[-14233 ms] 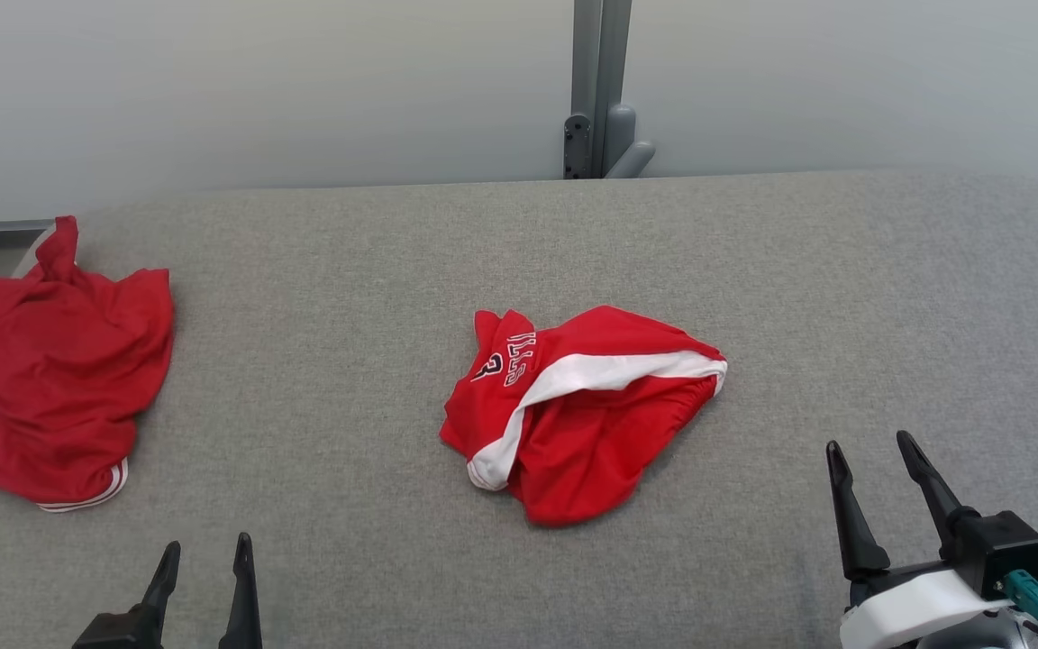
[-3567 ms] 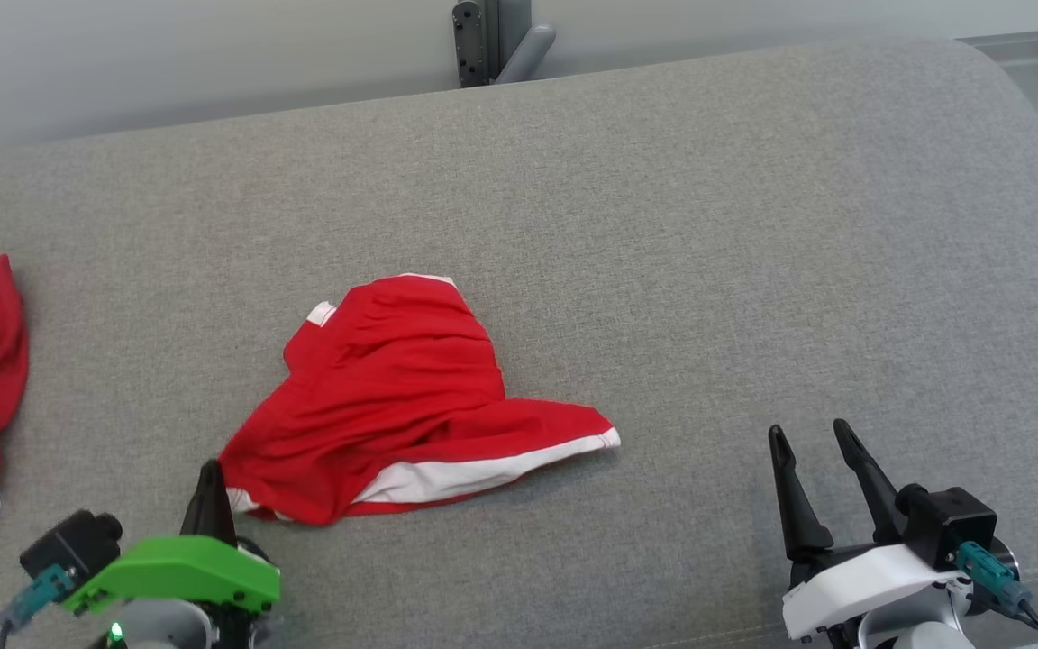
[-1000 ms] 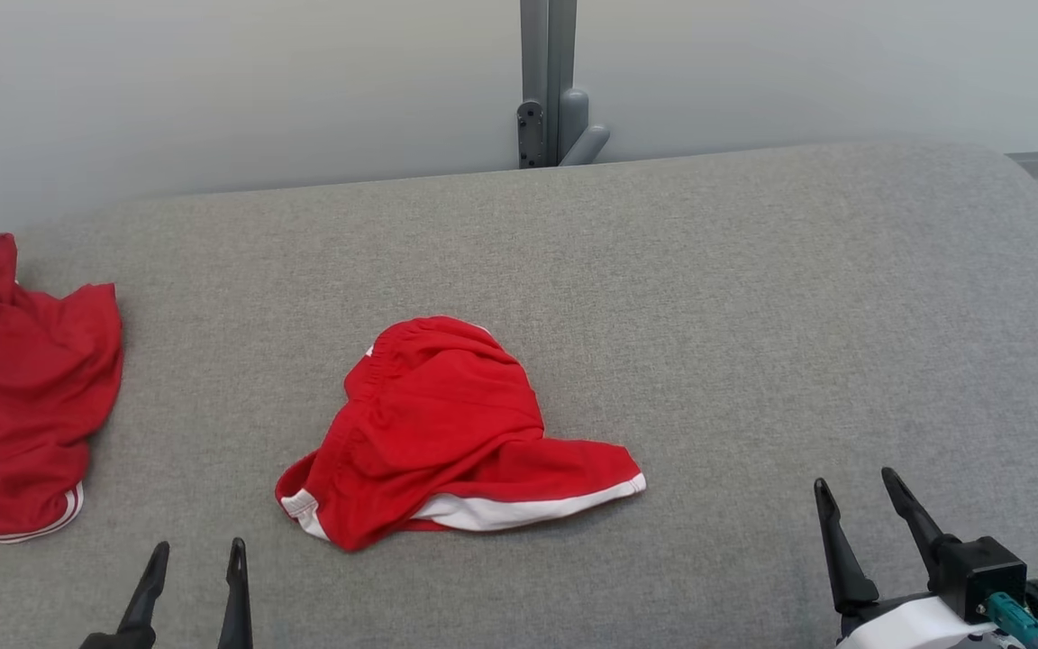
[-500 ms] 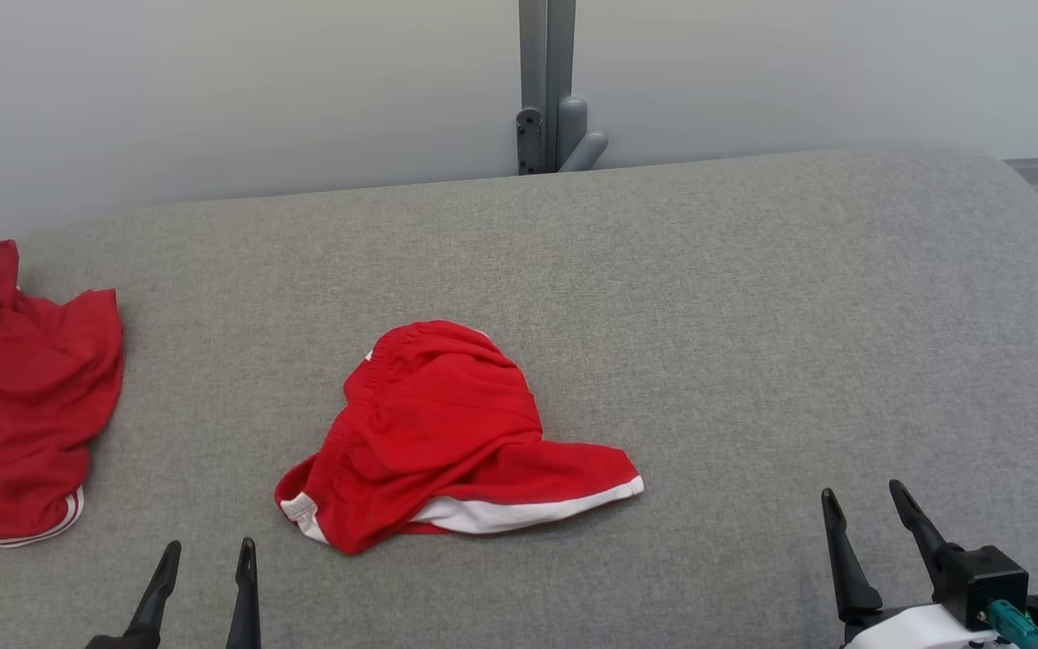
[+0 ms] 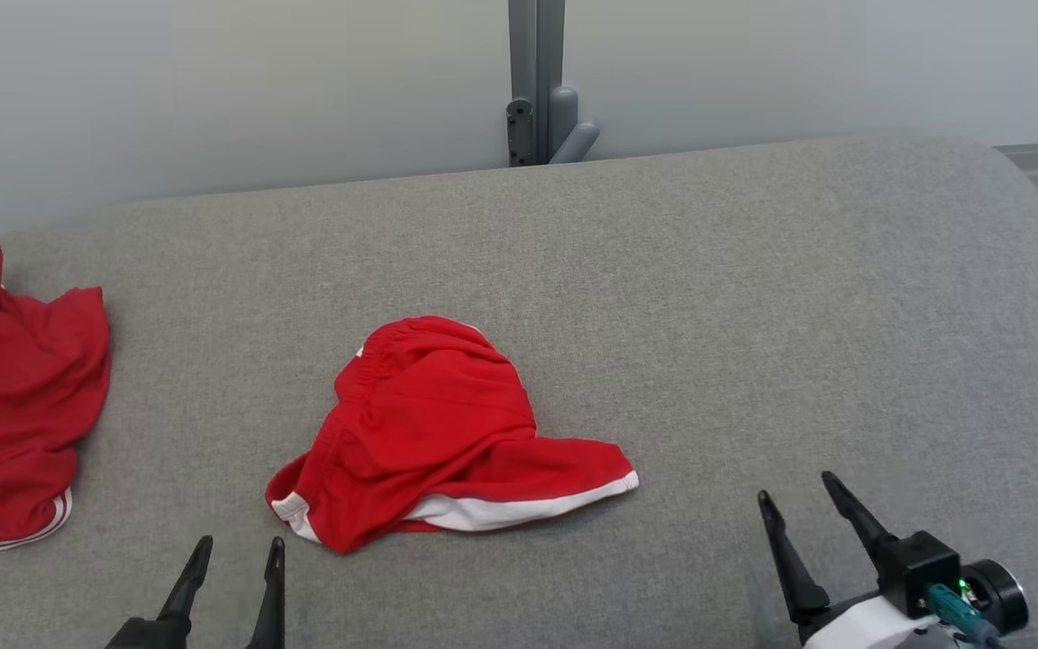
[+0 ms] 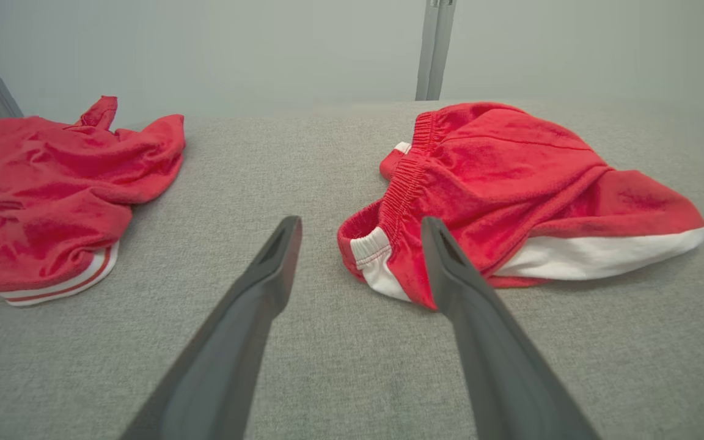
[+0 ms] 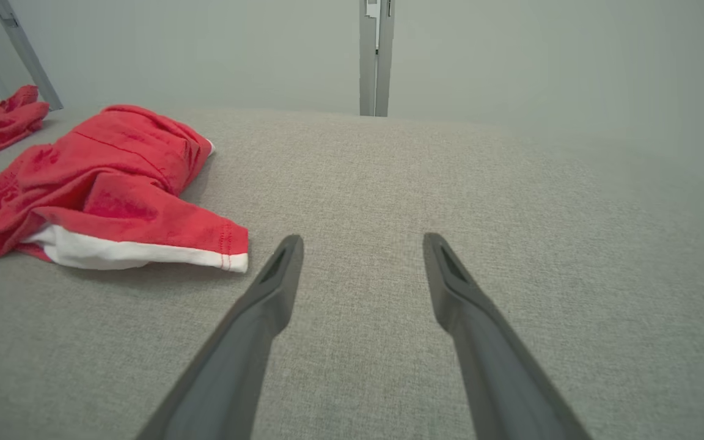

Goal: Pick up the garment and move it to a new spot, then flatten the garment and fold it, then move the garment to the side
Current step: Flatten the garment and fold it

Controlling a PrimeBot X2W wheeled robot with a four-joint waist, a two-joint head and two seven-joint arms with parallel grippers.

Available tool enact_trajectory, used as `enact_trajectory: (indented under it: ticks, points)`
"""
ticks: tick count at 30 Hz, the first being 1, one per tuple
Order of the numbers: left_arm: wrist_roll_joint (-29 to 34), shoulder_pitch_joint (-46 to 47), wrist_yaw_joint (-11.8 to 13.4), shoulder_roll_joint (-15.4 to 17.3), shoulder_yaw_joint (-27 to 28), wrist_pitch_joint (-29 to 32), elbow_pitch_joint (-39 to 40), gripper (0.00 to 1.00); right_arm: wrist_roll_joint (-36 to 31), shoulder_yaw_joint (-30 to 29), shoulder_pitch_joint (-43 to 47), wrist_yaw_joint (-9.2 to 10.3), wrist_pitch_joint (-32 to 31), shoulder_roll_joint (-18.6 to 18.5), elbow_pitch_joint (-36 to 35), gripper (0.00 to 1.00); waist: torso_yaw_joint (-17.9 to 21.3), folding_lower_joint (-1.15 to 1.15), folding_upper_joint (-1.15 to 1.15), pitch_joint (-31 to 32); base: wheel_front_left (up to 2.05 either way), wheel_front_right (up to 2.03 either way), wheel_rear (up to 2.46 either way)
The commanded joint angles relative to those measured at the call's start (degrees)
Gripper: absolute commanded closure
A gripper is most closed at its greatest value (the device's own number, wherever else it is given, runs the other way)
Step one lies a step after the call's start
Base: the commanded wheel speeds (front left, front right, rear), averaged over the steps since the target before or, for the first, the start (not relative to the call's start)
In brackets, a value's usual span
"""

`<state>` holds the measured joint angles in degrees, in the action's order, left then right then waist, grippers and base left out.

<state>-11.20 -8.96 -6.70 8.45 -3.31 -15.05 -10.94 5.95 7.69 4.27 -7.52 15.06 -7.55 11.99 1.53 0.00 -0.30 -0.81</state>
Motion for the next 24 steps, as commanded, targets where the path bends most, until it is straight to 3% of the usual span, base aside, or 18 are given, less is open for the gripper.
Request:
enact_trajectory:
  ticks: [1, 6, 13, 24]
  points:
    - [0.46, 2.17, -0.37, 1.30, -1.21, -0.07, -1.36, 0.00, 0.17, 2.46, -1.92, 0.05, 0.19, -1.70, 1.35, 0.00, 0.29, 0.00, 0.30, -1.39, 0.00, 0.00, 0.00]
    - [0.53, 8.18, -0.72, 4.71, -5.07, 5.25, -4.40, 0.00, -1.95, 15.12, -10.85, 0.06, -4.92, -8.01, 4.41, 0.00, 0.90, 0.00, 0.30, -5.43, 0.00, 0.00, 0.00]
    - [-0.95, 14.49, -0.81, 7.52, -8.82, 12.12, -5.72, 0.00, 0.73, 28.35, -20.50, 0.07, -9.81, -11.91, 6.13, 0.00, 0.47, 0.00, 0.30, -9.72, 0.00, 0.00, 0.00]
    - [-3.70, 18.13, -0.83, 10.40, -13.40, 15.83, -4.82, 0.00, 3.59, 33.97, -25.41, 0.07, -8.93, -11.70, 8.76, 0.00, -1.05, 0.00, 0.30, -12.61, 0.00, 0.00, 0.00]
